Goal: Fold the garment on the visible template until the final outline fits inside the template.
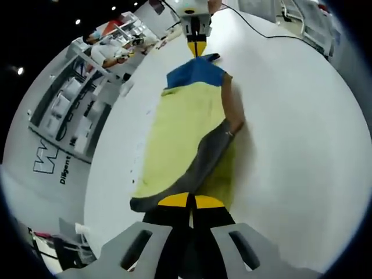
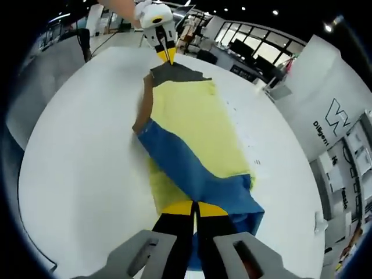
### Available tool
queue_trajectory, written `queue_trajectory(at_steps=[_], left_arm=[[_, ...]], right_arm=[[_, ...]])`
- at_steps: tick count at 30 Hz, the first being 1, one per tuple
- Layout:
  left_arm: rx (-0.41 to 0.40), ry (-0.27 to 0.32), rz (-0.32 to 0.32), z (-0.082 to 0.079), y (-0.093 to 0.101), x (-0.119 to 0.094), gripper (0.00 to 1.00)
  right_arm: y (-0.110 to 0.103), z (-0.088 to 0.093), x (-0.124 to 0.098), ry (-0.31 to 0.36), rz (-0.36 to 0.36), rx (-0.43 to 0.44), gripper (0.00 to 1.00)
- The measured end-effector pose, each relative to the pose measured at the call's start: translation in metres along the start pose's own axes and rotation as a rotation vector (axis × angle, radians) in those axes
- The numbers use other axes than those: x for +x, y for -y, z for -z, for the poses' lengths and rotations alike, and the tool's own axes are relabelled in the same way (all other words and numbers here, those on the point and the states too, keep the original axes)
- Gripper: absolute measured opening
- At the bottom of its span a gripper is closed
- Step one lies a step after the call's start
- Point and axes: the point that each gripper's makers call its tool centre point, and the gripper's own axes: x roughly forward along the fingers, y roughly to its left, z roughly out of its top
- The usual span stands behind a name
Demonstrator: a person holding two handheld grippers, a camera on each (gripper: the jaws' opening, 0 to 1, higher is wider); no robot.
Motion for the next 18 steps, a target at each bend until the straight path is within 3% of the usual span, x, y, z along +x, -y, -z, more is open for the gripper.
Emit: queue_trajectory(at_steps=[10,18], left_arm=[[-0.077,0.027,0.001,-0.014,0.004,-0.046,0.07],[-0.146,0.066,0.001,-0.035,0.013,-0.09,0.07]], right_arm=[[-0.011,-0.026,-0.042,0.046,0.031,0.014,0.0],[-0.025,-0.05,-0.084,0.083,0.062,0.029,0.0]])
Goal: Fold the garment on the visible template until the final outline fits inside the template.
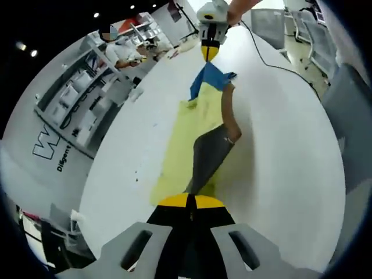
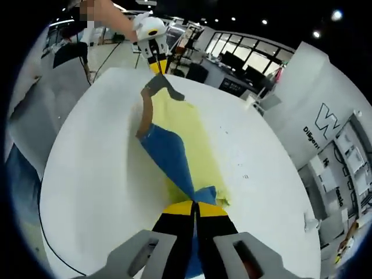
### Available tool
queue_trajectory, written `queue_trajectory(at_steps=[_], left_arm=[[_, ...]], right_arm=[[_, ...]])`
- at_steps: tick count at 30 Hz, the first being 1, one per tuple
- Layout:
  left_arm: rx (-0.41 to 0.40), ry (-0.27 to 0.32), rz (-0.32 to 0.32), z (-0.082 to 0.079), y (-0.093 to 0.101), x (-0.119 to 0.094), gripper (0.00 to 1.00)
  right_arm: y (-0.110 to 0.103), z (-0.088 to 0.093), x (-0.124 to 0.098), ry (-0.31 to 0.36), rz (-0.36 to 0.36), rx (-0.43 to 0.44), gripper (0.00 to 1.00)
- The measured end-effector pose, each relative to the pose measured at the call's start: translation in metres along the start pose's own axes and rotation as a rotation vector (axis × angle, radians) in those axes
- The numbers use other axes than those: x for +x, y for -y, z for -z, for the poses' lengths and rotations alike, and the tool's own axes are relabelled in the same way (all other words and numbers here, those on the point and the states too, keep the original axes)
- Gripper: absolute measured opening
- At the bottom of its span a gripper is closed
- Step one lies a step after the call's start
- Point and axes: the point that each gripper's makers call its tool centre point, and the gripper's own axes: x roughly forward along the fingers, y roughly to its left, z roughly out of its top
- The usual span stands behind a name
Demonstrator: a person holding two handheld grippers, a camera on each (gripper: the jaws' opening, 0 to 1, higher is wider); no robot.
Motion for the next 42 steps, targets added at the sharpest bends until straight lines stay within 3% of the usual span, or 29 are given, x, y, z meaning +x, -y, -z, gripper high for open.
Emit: queue_trajectory(at_steps=[17,28,42], left_arm=[[-0.047,0.05,0.03,-0.043,0.052,-0.078,0.07],[-0.112,0.094,0.082,-0.065,0.081,-0.126,0.07],[-0.176,0.14,0.104,-0.081,0.08,-0.167,0.07]], right_arm=[[-0.049,-0.028,-0.069,0.051,0.023,0.006,0.0],[-0.08,-0.059,-0.125,0.122,-0.003,0.002,0.0],[-0.104,-0.11,-0.175,0.18,-0.042,-0.059,0.0]])
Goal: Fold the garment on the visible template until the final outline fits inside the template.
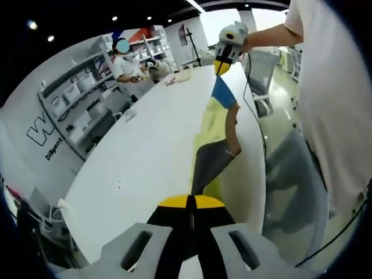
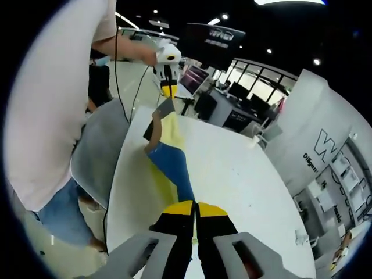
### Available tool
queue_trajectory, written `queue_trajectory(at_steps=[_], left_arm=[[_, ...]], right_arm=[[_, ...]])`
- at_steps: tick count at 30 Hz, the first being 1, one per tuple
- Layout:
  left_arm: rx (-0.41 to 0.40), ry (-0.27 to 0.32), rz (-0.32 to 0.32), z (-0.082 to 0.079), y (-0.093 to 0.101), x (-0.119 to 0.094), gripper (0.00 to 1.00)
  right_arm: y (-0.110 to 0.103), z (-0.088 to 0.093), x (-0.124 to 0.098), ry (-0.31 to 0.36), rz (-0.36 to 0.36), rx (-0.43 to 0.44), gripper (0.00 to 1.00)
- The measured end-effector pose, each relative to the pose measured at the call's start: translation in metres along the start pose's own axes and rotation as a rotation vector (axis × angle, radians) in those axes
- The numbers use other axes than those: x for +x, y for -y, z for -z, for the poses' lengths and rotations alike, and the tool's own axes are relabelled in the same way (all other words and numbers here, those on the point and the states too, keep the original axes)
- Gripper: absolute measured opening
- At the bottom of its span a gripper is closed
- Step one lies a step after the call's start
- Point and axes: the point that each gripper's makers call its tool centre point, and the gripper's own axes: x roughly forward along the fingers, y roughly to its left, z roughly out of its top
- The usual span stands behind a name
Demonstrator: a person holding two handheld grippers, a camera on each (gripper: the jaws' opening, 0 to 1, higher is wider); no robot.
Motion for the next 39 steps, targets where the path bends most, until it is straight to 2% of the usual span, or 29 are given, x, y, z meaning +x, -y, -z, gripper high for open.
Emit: queue_trajectory(at_steps=[3,8,13,21,29,32,39], left_arm=[[-0.011,0.014,0.017,-0.008,0.001,-0.007,0.07],[-0.027,0.036,0.056,-0.023,0.002,-0.019,0.07],[-0.068,0.07,0.115,-0.034,0.006,-0.028,0.07],[-0.06,0.084,0.136,-0.041,0.004,-0.033,0.07],[-0.071,0.06,0.151,-0.03,0.001,-0.014,0.07],[-0.06,0.032,0.16,-0.023,0.0,-0.002,0.07],[-0.083,0.018,0.163,-0.011,-0.026,0.035,0.07]], right_arm=[[-0.001,-0.014,-0.008,0.019,-0.004,-0.011,0.0],[0.004,-0.025,-0.019,0.042,0.009,-0.001,0.0],[0.006,-0.032,-0.027,0.06,0.011,0.014,0.0],[0.01,-0.039,-0.037,0.077,0.009,0.014,0.0],[0.009,-0.02,-0.024,0.068,-0.013,0.052,0.0],[0.013,-0.004,-0.011,0.053,-0.022,0.084,0.0],[0.029,0.022,0.016,0.049,-0.04,0.141,0.0]])
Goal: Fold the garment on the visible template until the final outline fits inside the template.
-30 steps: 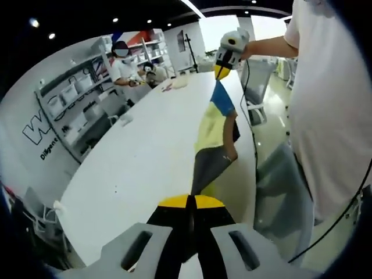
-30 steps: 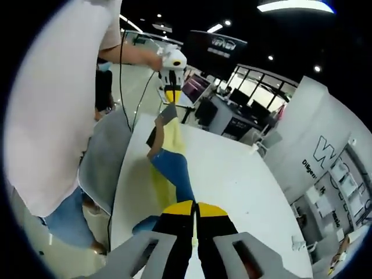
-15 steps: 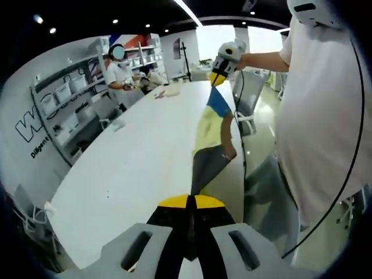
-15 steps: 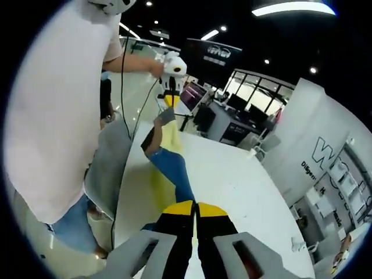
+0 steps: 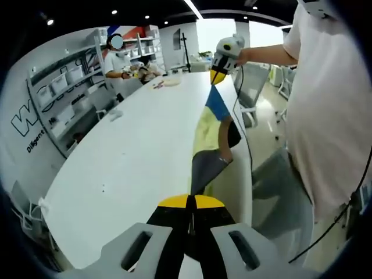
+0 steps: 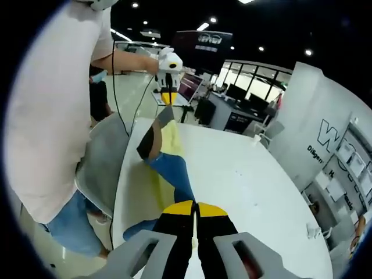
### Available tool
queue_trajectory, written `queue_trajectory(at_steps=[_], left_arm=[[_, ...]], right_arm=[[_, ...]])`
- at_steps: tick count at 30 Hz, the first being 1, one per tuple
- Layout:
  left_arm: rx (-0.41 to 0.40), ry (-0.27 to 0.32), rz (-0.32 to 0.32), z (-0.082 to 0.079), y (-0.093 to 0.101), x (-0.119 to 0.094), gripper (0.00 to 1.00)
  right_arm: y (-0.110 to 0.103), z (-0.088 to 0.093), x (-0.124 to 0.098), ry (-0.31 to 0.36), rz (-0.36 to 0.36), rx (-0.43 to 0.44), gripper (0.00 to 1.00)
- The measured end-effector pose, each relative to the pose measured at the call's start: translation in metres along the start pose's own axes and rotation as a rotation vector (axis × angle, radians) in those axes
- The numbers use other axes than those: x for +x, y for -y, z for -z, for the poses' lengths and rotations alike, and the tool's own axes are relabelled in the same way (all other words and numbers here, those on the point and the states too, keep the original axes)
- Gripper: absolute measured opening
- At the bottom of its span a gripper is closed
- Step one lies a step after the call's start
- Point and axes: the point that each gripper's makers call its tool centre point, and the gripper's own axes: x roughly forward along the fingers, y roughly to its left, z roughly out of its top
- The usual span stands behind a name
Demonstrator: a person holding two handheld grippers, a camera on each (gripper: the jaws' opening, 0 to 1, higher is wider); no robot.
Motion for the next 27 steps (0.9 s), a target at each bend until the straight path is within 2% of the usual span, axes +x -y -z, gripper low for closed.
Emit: queue_trajectory(at_steps=[4,10,13,17,20,24,25,27], left_arm=[[-0.01,-0.016,-0.007,0.007,-0.021,0.016,0.07],[-0.038,-0.031,-0.04,0.016,-0.072,0.049,0.07],[-0.051,-0.054,-0.07,0.025,-0.103,0.07,0.07],[-0.06,-0.077,-0.095,0.035,-0.132,0.094,0.07],[-0.049,-0.108,-0.124,0.045,-0.155,0.115,0.07],[-0.045,-0.132,-0.143,0.054,-0.175,0.137,0.07],[-0.039,-0.147,-0.171,0.061,-0.189,0.143,0.07],[-0.045,-0.167,-0.19,0.067,-0.2,0.153,0.07]], right_arm=[[0.021,0.018,0.018,-0.015,-0.008,0.032,0.0],[0.058,0.045,0.048,-0.043,-0.017,0.067,0.0],[0.086,0.064,0.068,-0.066,-0.018,0.087,0.0],[0.116,0.083,0.09,-0.081,-0.016,0.123,0.0],[0.141,0.104,0.112,-0.108,-0.013,0.15,0.0],[0.162,0.125,0.135,-0.135,-0.016,0.158,0.0],[0.168,0.131,0.143,-0.143,-0.016,0.163,0.0],[0.177,0.138,0.157,-0.153,-0.018,0.173,0.0]])
